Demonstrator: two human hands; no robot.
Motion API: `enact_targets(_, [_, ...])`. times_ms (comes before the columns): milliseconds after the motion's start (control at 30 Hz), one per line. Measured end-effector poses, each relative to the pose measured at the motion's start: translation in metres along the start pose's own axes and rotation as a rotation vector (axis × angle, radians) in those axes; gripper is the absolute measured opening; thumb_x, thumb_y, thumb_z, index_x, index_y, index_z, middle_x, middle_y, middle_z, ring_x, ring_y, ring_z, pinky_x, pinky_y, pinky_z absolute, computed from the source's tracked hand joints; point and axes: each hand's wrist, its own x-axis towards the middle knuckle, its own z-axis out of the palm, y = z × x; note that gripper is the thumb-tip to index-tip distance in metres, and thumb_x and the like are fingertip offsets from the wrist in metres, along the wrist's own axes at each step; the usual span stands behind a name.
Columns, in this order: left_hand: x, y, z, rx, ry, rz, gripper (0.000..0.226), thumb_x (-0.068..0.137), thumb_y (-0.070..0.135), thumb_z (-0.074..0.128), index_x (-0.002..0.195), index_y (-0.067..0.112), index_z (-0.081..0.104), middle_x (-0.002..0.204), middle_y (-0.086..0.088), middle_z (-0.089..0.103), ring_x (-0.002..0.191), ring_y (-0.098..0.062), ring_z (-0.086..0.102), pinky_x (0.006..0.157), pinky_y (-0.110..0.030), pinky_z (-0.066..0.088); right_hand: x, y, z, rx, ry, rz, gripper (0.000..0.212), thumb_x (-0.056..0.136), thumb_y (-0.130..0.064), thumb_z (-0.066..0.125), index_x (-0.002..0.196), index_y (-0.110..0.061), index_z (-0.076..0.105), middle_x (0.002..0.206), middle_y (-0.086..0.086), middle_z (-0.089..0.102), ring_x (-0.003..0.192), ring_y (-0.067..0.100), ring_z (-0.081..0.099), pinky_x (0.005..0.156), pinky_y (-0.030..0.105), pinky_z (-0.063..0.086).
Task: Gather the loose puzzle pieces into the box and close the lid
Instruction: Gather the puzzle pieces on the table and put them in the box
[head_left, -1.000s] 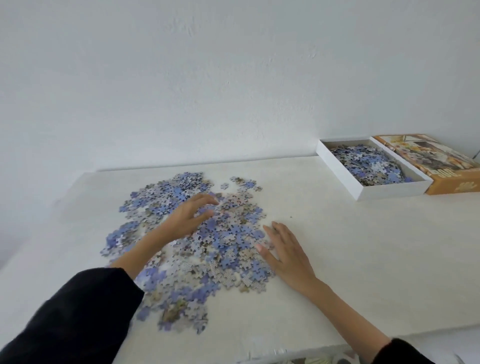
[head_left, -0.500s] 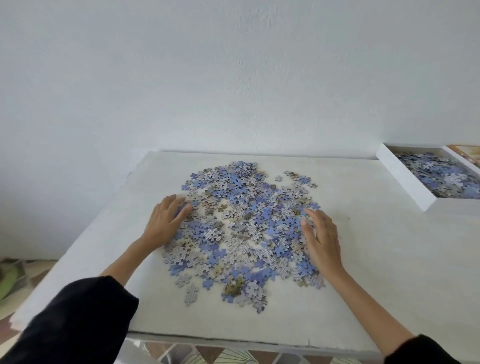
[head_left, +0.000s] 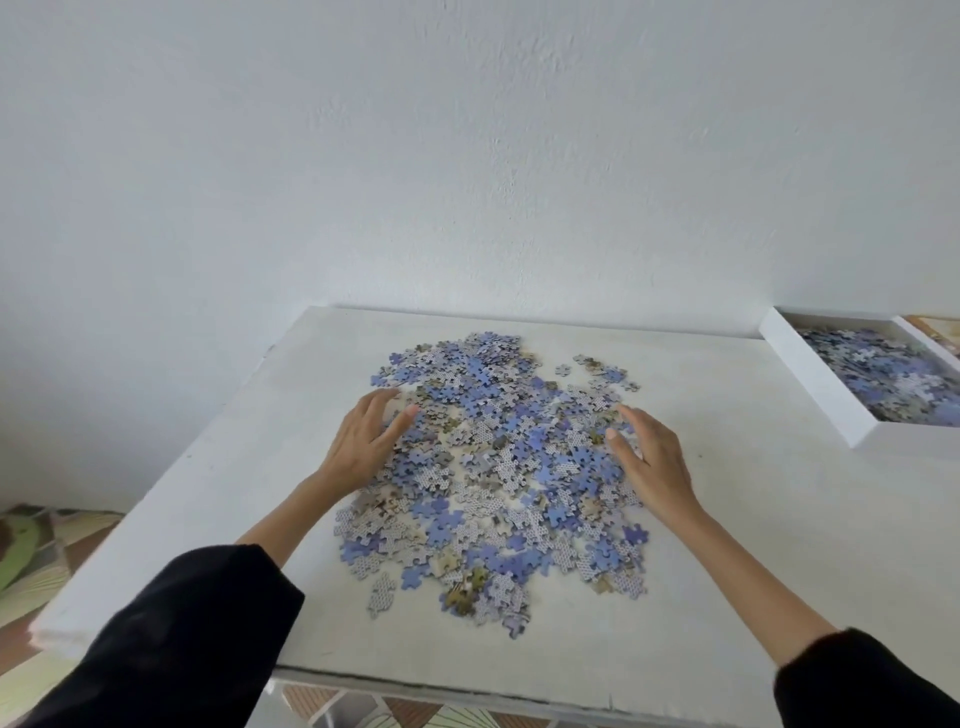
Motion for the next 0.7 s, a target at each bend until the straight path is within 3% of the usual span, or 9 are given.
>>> enact_targets(100, [-0.003,0.0,0.007,0.073,-0.1,0.02,0.117,0.058,0.093,0.004,0.144,0.018,0.027,0.153,-0.004,0.022,0.139,-0.019,0.024,0.116,-0.05,0.012,0.011,0.008,0.004,-0.139,-0.157,0.034,0.053,0.097,-0.044,0.03,0.145,-0.023,0.022,0.154,0.005,0.017,0.142,0.021,0.012,0.115,0.039,0.012])
enact_targets(233, [-0.006,0.007,0.024,0.207,-0.109,0.12,0.104,0.067,0.086,0.01,0.147,0.021,0.021,0.155,-0.001,0.013,0.141,-0.016,0.016,0.116,-0.043,0.006,0.007,0.01,0.023,-0.269,-0.201,-0.034,0.054,0.096,-0.048,0.029,0.145,-0.029,0.019,0.155,0.004,0.004,0.143,0.024,0.001,0.115,0.038,0.002])
enact_targets(400, [0.003,0.011,0.024,-0.01,0.003,0.085,0.097,0.07,0.086,0.016,0.139,0.02,0.033,0.148,0.002,0.027,0.128,-0.008,0.031,0.109,-0.043,0.027,0.021,0.012,0.016,-0.043,0.03,-0.104,0.037,0.094,-0.032,0.046,0.128,-0.019,0.048,0.135,0.006,0.046,0.128,0.02,0.038,0.108,0.038,0.026])
enact_targets(500, [0.023,0.004,0.014,-0.081,0.188,-0.012,0.1,0.069,0.087,0.017,0.133,0.015,0.039,0.144,-0.007,0.033,0.121,-0.014,0.037,0.101,-0.047,0.032,0.046,0.025,0.0,0.052,0.063,-0.107,0.033,0.094,-0.028,0.049,0.124,-0.016,0.053,0.131,0.007,0.049,0.124,0.021,0.039,0.1,0.029,0.027])
enact_targets(600, [0.046,-0.013,0.001,-0.049,0.192,-0.183,0.096,0.073,0.079,0.024,0.138,0.009,0.033,0.148,-0.016,0.029,0.13,-0.029,0.034,0.106,-0.054,0.027,0.077,0.044,-0.013,0.002,-0.013,-0.092,0.04,0.094,-0.036,0.046,0.13,-0.022,0.047,0.14,0.008,0.039,0.131,0.022,0.03,0.103,0.034,0.025])
enact_targets(700, [0.061,-0.021,-0.001,0.063,0.081,-0.242,0.124,0.057,0.094,0.011,0.143,0.006,0.025,0.15,-0.018,0.025,0.135,-0.031,0.029,0.111,-0.053,0.02,0.106,0.057,-0.018,0.0,-0.152,-0.028,0.052,0.093,-0.046,0.039,0.141,-0.026,0.032,0.152,0.004,0.02,0.141,0.019,0.013,0.111,0.041,0.016])
